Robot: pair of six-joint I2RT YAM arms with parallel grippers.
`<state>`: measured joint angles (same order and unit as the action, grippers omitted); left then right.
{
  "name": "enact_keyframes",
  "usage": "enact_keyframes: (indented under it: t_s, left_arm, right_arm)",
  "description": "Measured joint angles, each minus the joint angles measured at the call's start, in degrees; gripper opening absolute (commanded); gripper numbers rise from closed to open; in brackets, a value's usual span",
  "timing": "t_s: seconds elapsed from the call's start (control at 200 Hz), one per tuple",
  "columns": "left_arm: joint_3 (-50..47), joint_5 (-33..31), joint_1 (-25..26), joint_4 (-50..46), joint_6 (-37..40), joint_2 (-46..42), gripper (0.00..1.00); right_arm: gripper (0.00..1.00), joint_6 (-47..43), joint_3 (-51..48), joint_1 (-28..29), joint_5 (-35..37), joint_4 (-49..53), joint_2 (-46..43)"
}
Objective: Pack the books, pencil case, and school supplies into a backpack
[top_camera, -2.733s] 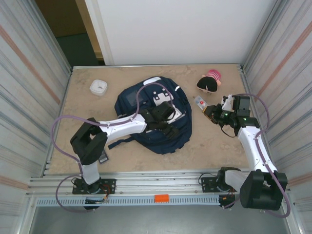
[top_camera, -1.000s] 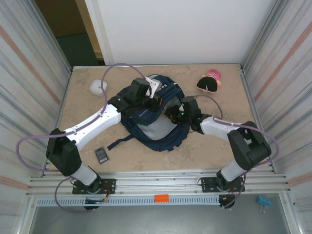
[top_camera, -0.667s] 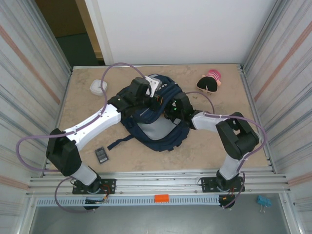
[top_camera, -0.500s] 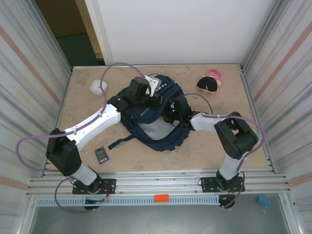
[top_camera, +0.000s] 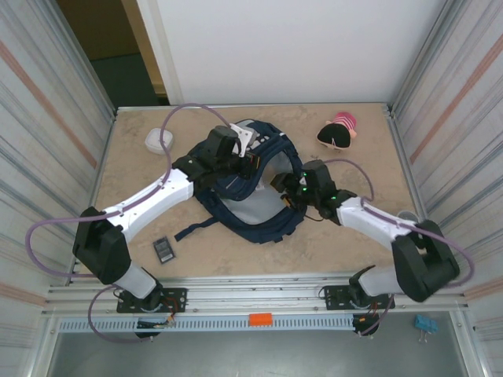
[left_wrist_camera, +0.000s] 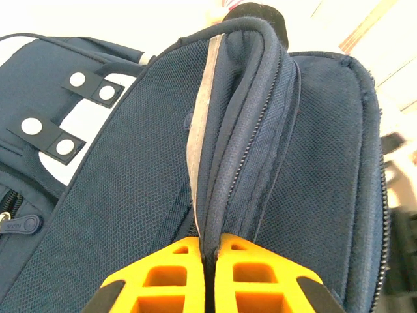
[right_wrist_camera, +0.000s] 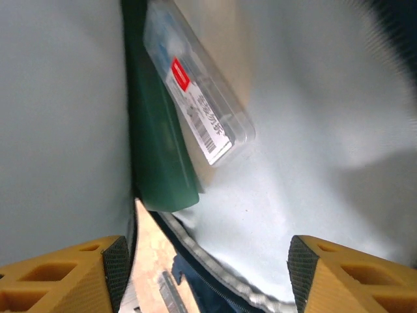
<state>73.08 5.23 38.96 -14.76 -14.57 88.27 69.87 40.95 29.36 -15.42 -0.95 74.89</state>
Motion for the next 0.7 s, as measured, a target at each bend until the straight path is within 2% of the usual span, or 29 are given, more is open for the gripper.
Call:
enact_keyframes:
  t_s: [0.115,0.246,0.336,0.506,0.697]
  left_arm:
    - [-2.5,0.4,0.6,1.5,-0.5,0.0,0.03]
    - [-6.0,0.3,3.8,2.9,-0.5,1.2,0.13]
    - [-7.7,0.3,6.7,4.3,-1.0,5.7,0.24]
    - [-8.4,0.3,9.5,4.2,-3.4,14.8,0.49]
    - [-7.1,-0.5,8.9,2.0,-4.6,10.9,0.73]
  right_arm:
    - [0.69,-3.0,0.0,-3.8,2.2,7.6,-8.0]
    - [0.70,-5.9,0.0,-8.7,3.4,13.5,-14.6]
    - [0.69,-7.9,0.1,-10.7,3.5,16.3,-16.1]
    - [0.68,-11.3,0.7,-10.6,3.1,20.2,-13.9]
    - [0.68,-14.3,4.3,-6.4,3.0,22.9,-10.0]
